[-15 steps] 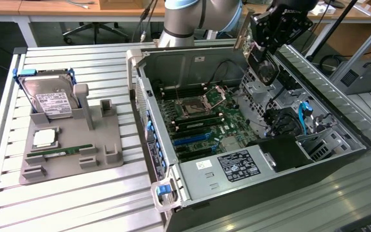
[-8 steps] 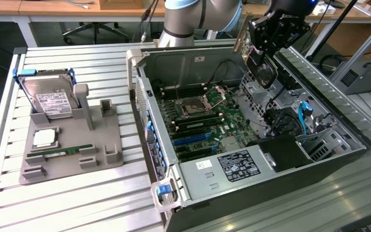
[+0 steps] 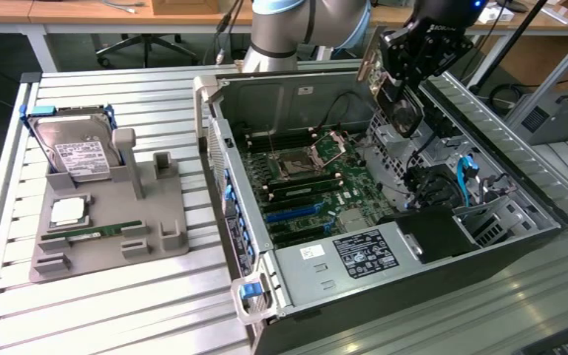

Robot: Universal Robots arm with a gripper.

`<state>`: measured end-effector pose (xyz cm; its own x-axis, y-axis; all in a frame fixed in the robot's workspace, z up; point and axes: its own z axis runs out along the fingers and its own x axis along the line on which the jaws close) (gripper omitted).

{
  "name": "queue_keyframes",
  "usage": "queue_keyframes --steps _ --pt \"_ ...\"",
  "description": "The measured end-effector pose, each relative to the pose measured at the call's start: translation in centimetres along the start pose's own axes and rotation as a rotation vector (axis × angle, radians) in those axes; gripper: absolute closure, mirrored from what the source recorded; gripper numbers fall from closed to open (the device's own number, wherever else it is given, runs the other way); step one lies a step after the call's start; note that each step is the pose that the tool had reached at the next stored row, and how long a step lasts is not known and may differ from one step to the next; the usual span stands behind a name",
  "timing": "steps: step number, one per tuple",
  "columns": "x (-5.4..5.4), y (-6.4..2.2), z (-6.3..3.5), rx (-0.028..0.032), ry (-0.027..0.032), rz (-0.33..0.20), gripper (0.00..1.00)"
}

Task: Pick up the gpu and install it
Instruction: 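Pick up the gpu and move the gpu toward the slot, then insert the gpu into the slot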

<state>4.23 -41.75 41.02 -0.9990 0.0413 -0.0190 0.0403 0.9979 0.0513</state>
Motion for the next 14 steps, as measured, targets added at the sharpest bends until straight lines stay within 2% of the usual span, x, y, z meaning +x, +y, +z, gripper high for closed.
queue_keyframes --steps 14 --pt "0.0 0.0 0.08 0.0 0.0 -0.001 0.73"
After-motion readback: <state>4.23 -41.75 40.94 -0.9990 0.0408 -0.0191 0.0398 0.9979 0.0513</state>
